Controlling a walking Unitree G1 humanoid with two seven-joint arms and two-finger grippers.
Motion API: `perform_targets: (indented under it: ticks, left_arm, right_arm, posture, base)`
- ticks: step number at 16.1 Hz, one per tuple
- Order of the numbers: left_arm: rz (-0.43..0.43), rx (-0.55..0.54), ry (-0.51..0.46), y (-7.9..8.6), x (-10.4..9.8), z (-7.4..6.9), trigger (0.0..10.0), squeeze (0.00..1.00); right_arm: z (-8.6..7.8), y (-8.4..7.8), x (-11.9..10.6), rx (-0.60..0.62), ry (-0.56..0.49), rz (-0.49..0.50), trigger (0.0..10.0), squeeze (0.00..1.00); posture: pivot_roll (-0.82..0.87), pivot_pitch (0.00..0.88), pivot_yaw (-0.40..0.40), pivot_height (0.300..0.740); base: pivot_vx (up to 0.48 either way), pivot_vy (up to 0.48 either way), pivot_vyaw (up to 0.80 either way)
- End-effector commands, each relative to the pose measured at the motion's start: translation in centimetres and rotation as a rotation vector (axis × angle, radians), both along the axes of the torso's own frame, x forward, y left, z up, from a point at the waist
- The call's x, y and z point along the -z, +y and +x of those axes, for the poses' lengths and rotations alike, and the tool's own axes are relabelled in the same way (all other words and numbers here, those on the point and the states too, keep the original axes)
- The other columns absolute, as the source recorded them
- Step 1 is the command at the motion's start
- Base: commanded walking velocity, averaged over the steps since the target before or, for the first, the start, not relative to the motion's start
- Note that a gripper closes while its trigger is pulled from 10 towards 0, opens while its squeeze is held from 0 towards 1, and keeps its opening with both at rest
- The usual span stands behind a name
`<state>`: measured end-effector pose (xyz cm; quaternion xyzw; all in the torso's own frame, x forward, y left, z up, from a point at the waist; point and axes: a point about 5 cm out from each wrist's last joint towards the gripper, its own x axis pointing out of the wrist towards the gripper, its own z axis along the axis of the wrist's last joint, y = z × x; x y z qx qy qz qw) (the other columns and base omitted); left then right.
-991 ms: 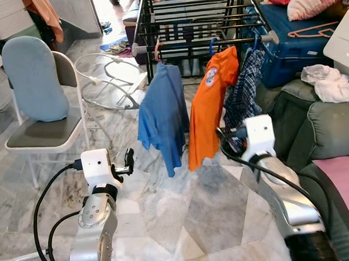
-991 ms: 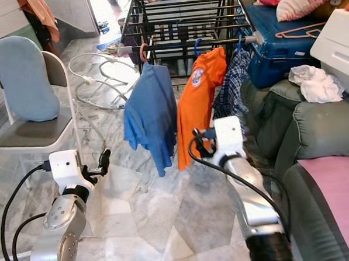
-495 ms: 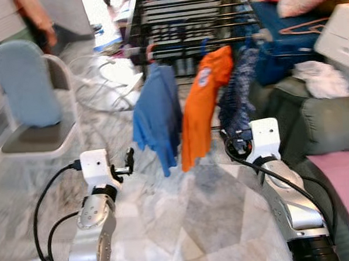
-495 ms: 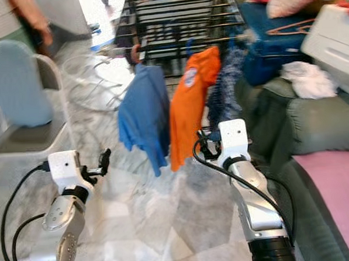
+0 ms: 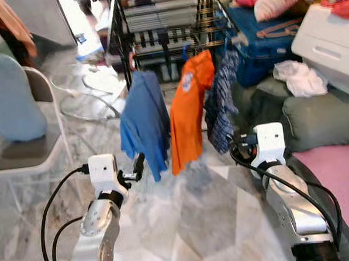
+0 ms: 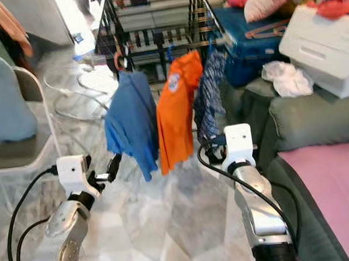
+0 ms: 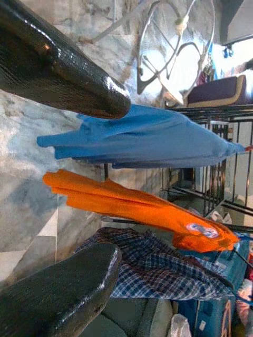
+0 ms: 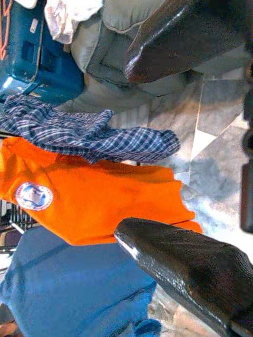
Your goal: Hang hanger
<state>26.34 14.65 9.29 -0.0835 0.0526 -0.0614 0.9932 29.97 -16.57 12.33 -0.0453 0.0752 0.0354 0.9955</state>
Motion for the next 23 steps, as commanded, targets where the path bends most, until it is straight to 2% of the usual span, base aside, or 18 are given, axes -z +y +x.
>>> perform_targets:
  ticks: [1,8,10,13,21,23]
  left_arm:
    - [0.009,0.003,-0.009,0.29,-0.36,0.0,10.0,0.0]
    - [-0.001,0.021,-0.013,0.15,-0.56,0.01,10.0,0.0]
    - [-0.006,0.027,-0.013,-0.06,-0.61,-0.02,10.0,0.0]
    - [-0.016,0.025,-0.014,0.02,-0.75,0.15,10.0,0.0]
    - [-0.009,0.034,0.015,-0.12,-0.47,0.05,10.0,0.0]
    - [-0.01,0.022,0.019,-0.05,-0.43,0.06,10.0,0.0]
  right_arm:
    - [-0.01,0.12,-0.73,-0.002,-0.025,0.006,10.0,0.0]
    - [0.17,-0.22,-0.91,0.01,-0.027,-0.012,10.0,0.0]
    - [0.08,-0.21,-0.85,0.011,-0.025,-0.015,10.0,0.0]
    - [0.08,-0.4,-0.83,0.013,-0.025,-0.021,10.0,0.0]
    - [0.19,-0.3,-0.71,0.017,-0.016,-0.022,10.0,0.0]
    - [0.2,-0.32,-0.65,0.019,-0.014,-0.022,10.0,0.0]
  posture:
    - [-0.14,0.0,0.105,0.74]
    - [-0.13,0.0,0.106,0.74]
    - [-0.14,0.0,0.107,0.74]
    - [-0.14,0.0,0.108,0.74]
    - [-0.13,0.0,0.109,0.74]
    - [-0.13,0.0,0.111,0.74]
  base:
    - [0.454,0.0,0.0]
    - [0.472,0.0,0.0]
    - [0.469,0.0,-0.8]
    - [0.444,0.0,0.0]
    - [0.37,0.301,0.0]
    - [0.0,0.208,0.0]
